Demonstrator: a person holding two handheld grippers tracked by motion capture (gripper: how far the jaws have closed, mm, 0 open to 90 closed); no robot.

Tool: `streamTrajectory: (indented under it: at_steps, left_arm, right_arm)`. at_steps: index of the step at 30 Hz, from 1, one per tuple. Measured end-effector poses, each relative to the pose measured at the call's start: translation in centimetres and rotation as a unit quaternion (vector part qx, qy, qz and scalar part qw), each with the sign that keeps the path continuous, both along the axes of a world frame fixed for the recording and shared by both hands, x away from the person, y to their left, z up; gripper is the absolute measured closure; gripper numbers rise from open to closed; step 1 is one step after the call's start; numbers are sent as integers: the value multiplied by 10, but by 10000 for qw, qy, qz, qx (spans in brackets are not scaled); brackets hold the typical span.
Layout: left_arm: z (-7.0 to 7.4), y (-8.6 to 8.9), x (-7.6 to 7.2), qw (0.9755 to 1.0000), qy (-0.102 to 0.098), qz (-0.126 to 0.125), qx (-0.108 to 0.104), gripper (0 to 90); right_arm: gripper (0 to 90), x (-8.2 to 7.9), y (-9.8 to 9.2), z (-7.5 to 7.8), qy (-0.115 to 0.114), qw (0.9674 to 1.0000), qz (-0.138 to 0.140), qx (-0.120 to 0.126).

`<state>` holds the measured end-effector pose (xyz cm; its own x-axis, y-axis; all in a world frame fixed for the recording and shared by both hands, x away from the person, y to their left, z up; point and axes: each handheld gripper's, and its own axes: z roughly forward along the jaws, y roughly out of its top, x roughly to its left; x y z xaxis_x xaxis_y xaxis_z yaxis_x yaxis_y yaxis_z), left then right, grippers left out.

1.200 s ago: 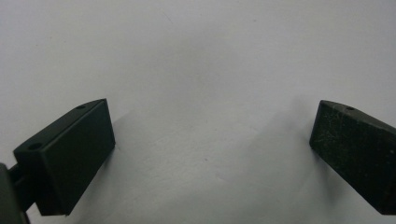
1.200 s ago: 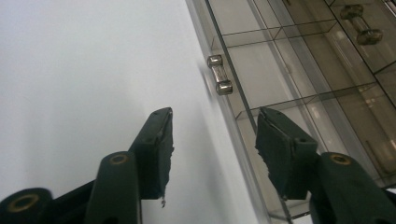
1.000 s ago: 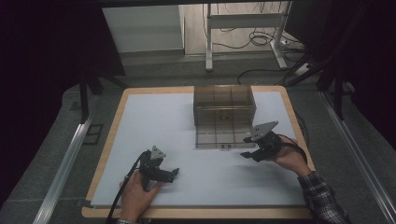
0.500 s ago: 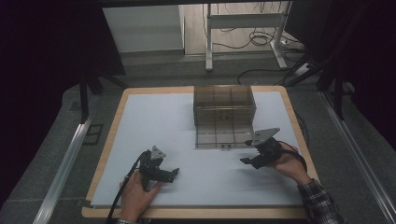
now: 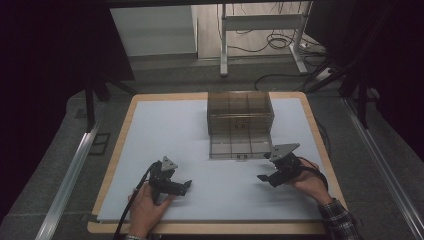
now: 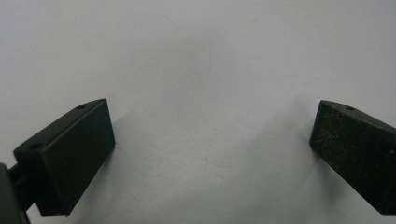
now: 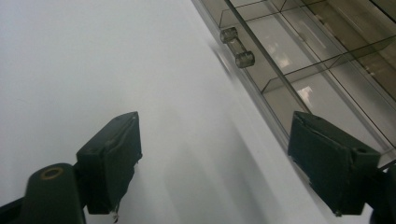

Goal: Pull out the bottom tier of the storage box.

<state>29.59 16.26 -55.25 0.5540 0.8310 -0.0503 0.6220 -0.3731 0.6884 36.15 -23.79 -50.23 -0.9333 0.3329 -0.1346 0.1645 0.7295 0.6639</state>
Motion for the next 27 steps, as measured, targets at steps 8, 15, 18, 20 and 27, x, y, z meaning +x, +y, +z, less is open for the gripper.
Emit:
streamTrajectory:
  at_steps: [8,15,18,20,27]
  left_arm:
    - [0,0,0,10000,6,8,-5,0]
    - [0,0,0,10000,7,9,-6,0]
    - [0,0,0,10000,6,9,-6,0]
    - [0,0,0,10000,6,9,-6,0]
    - [0,0,0,10000,4,12,-10,0]
  right_arm:
    - [114,-11,-3,2,-73,9999,-64,105]
    - [85,-21,-6,4,-90,9997,-119,170]
    - [81,-24,-9,3,-125,9997,-164,123]
    - [78,-25,-10,2,-120,9997,-190,121]
    - [59,-33,-14,-4,-61,9996,-222,157]
